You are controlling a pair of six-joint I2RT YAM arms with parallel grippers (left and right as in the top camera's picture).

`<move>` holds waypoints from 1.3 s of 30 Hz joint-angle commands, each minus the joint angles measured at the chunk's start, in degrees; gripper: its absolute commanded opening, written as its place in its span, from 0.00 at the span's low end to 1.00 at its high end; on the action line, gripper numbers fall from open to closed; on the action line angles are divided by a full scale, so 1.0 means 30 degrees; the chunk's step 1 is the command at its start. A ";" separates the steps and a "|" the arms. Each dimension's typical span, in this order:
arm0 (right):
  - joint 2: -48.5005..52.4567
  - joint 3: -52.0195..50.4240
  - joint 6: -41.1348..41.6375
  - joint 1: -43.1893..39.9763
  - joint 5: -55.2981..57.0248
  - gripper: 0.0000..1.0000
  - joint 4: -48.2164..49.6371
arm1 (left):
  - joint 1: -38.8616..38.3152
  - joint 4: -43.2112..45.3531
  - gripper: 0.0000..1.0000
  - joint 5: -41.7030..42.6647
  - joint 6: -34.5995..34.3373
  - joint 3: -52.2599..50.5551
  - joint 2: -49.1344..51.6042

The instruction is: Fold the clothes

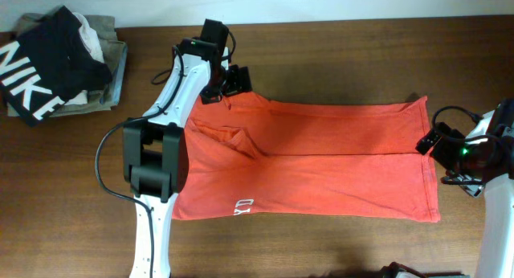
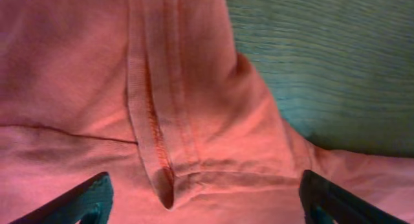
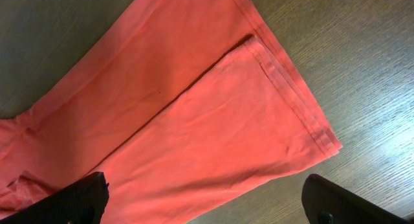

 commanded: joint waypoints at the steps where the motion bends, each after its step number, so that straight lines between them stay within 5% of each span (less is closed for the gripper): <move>1: -0.0109 0.0291 -0.0262 -0.0029 -0.0080 0.99 -0.0007 | 0.0109 0.0197 0.84 -0.0284 -0.0029 0.0495 0.0772; 6: -0.0109 0.0291 -0.0255 -0.0029 -0.0073 0.99 0.0073 | 0.0109 0.0255 0.54 -0.0219 0.0044 0.0495 0.1413; 8: -0.0109 0.0291 -0.0255 -0.0029 -0.0073 0.99 0.0066 | 0.0109 0.0321 0.53 -0.0226 0.0044 0.0495 0.1428; 9: -0.0109 0.0291 -0.0255 -0.0029 -0.0029 0.99 0.0080 | 0.0109 0.0393 0.40 -0.0233 0.0051 0.0495 0.1428; 11: -0.0102 0.0291 -0.0255 -0.0029 0.0058 0.99 0.0299 | 0.0109 0.0408 0.33 -0.0291 0.0124 0.0495 0.1428; 13: 0.0357 0.0291 -0.0255 -0.0029 0.0044 0.99 0.1683 | 0.0109 0.0415 0.03 -0.0707 0.0109 0.0495 0.1428; 14: 0.0736 0.0291 -0.0255 -0.0029 0.0036 0.99 0.2382 | 0.0117 0.0415 0.00 -0.1311 0.0109 0.0495 0.1428; 22: 1.1140 0.0495 -0.0189 -0.0029 -0.1734 0.99 1.5824 | 0.0109 0.0561 0.01 -0.2091 0.0109 0.0495 0.1428; 27: 1.4863 0.3687 0.0466 0.0969 -0.1508 0.95 1.6334 | 0.0109 0.0831 0.00 -0.2091 0.0109 0.0495 0.1428; 35: 1.5577 0.3679 0.3053 0.2455 0.2528 0.90 1.5329 | 0.0109 0.0838 0.01 -0.2091 0.0117 0.0495 0.1428; 39: 1.6633 0.3687 0.3060 0.2477 0.2521 0.78 1.5832 | 0.0109 0.0845 0.01 -0.2091 0.0109 0.0495 0.1428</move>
